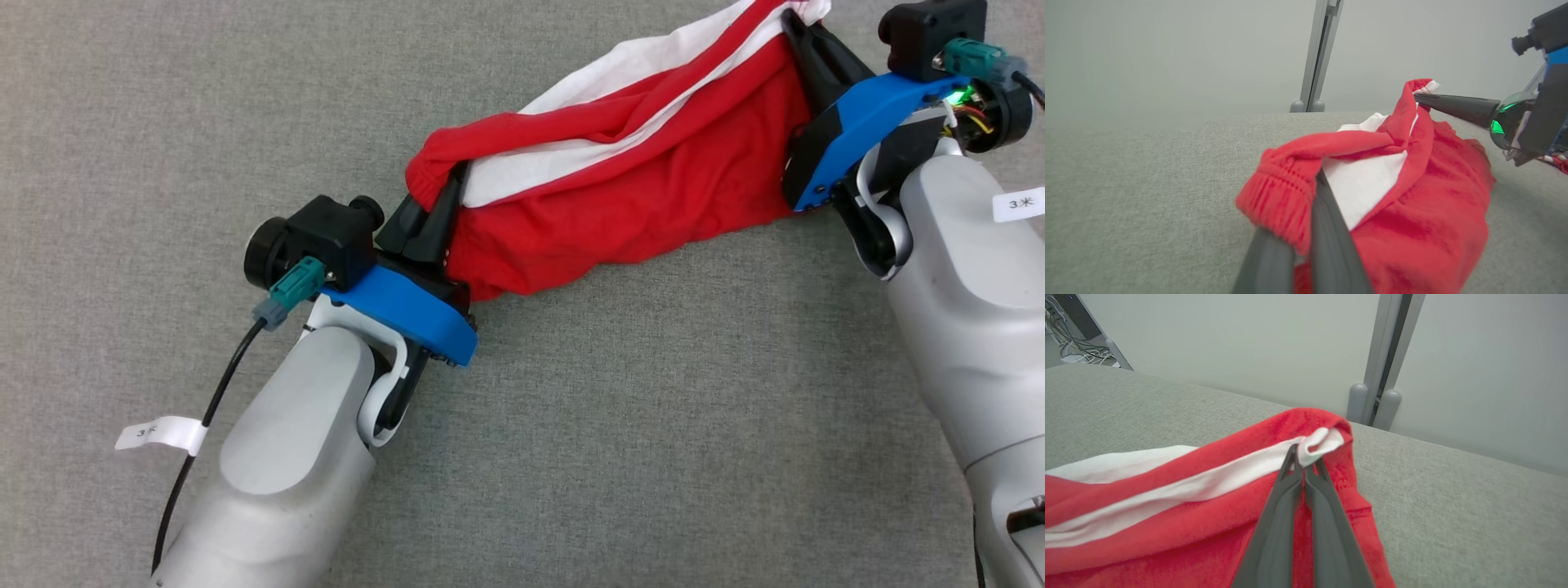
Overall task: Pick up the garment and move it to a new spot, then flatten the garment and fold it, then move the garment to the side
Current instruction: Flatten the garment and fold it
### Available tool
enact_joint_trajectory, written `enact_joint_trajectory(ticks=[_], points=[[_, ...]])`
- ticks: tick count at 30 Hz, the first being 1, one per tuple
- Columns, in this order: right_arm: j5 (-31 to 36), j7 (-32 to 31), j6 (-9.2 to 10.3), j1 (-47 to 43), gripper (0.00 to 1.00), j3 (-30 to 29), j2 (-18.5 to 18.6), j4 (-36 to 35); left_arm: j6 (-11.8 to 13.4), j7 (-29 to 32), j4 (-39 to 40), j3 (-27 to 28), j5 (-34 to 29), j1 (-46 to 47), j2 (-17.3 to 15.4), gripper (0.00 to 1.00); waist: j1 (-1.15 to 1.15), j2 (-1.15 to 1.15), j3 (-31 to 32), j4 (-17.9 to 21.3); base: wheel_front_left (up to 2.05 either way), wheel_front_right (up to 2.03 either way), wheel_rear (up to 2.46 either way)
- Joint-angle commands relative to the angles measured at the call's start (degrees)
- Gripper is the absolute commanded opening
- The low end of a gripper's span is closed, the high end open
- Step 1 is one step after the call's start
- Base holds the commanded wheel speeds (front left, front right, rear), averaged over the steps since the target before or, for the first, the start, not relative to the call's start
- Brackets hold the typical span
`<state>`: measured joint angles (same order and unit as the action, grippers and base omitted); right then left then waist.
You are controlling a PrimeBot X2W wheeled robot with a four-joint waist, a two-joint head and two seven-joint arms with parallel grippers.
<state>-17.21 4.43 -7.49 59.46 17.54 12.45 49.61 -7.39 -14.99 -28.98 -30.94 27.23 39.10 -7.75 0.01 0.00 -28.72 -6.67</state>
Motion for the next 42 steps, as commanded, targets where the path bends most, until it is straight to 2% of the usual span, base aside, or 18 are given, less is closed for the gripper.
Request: enact_joint_trajectory(ticks=[1, 2, 3, 7, 16, 23, 29, 35, 42], points=[[-0.1, 0.7, -0.01, 1.3, 0.93, 0.4, -0.3, 1.4, -0.1, -0.2, -0.4, 0.1, -0.2, -0.2, 0.2, 0.23, -0.01, 0.0, 0.1, -0.1, 0.0, 0.0, 0.0], [-0.2, 1.2, -0.01, 1.7, 1.0, 0.6, -0.3, 2.4, -0.1, -0.3, -0.5, 0.0, -0.3, -0.2, 0.3, 0.45, -0.01, 0.0, 0.2, -0.2, 0.0, 0.0, 0.0], [-0.4, 1.7, -0.01, 1.9, 1.0, 0.9, -0.4, 3.2, -0.1, -0.3, -0.6, 0.1, -0.5, -0.3, 0.3, 1.0, -0.01, 0.0, 0.3, -0.3, 0.0, 0.0, 0.0], [-1.3, 4.2, -0.01, 1.3, 1.0, 2.5, -0.2, 5.7, -0.1, -0.2, 0.1, 1.0, -1.3, -2.1, 0.7, 1.0, -0.01, 0.0, 1.5, -0.2, 0.0, 0.0, 0.0], [-5.0, 7.2, -0.01, -3.4, 1.0, 5.9, 4.3, 8.4, 1.1, -0.2, 8.3, 7.6, -5.8, -11.4, 0.8, 1.0, -0.01, 0.0, 5.6, -0.1, 0.0, 0.0, 0.0], [-7.3, 7.3, -0.01, -5.8, 1.0, 6.5, 6.6, 10.6, 3.9, -0.2, 18.3, 15.7, -9.5, -19.0, 0.6, 1.0, -0.01, 0.0, 7.1, -1.4, 0.0, 0.0, 0.0], [-8.8, 7.0, -0.01, -5.6, 1.0, 6.0, 7.1, 12.9, 5.2, -0.3, 24.3, 23.0, -11.9, -24.3, 1.9, 1.0, -0.01, 0.0, 7.4, -3.2, 0.0, 0.0, 0.0], [-9.9, 6.7, -0.01, -3.7, 1.0, 5.2, 6.9, 16.0, 4.4, -0.3, 27.4, 27.7, -14.5, -27.5, 3.7, 1.0, -0.01, 0.0, 6.9, -5.2, 0.0, 0.0, 0.0], [-10.8, 4.2, -0.01, -3.5, 1.0, 5.2, 5.5, 19.8, 3.5, -0.3, 27.3, 28.1, -15.4, -28.2, 4.7, 1.0, -0.01, 0.0, 6.7, -6.3, 0.0, 0.0, 0.0]])
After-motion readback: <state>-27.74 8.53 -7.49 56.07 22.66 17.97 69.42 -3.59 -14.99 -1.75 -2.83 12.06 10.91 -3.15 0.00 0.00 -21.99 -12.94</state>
